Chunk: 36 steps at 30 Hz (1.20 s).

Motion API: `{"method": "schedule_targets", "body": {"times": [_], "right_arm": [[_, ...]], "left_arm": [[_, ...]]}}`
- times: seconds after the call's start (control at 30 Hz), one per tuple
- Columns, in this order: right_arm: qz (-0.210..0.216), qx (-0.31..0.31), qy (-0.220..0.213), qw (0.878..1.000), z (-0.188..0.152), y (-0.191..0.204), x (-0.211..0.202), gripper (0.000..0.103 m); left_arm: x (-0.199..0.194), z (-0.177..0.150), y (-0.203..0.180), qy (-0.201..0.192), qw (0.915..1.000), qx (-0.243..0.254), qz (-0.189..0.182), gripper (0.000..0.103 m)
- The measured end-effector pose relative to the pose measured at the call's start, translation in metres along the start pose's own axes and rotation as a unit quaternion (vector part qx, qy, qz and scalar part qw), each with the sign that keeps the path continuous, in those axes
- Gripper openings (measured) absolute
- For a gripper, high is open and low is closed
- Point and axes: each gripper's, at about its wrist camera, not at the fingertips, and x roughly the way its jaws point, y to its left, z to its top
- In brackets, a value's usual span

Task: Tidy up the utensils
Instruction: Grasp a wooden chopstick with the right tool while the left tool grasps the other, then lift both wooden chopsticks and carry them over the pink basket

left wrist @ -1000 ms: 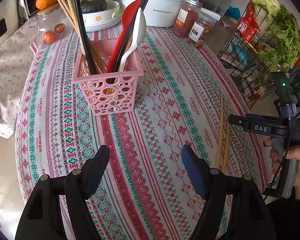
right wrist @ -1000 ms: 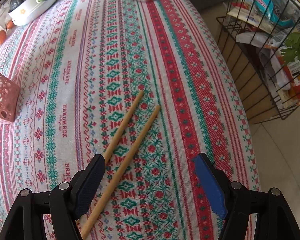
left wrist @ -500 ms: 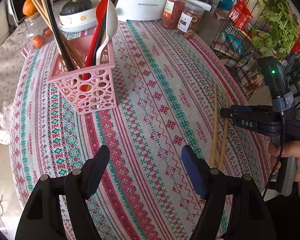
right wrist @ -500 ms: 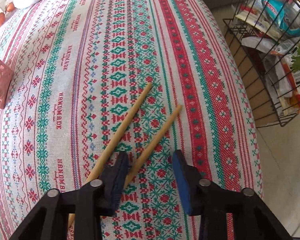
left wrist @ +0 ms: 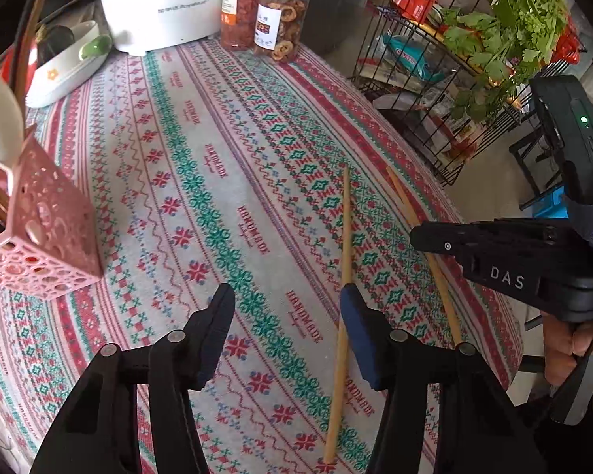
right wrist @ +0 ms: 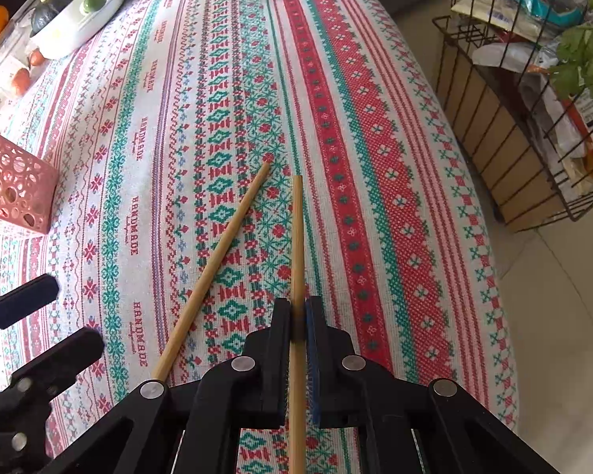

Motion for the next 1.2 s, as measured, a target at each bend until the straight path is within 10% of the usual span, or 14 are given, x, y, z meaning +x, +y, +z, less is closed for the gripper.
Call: {"method": "schedule_targets", "body": {"times": [0.17,0.53,1.2], "right_arm": [[0.01,0.017,-0.01,1.0,-0.001,-0.013,-0.012,0.006],[0.014,0.032,-0.01,0.999,-0.001,-0.023,-0.014,0.006],[0.037,-0.036,-0.063,0.997,0.002,0.055,-0.037,0.006]], "left_arm": [[0.03,0.019,-0.019,0.014,0.9995,0.006,-0.029,0.021],[0.055,0.034,-0.042,0.023,0.9997,0.008,-0.002,0.007],[-0.072,-0.012,0.014,-0.105,0.9931,0.011,0.05,0.006]]}}
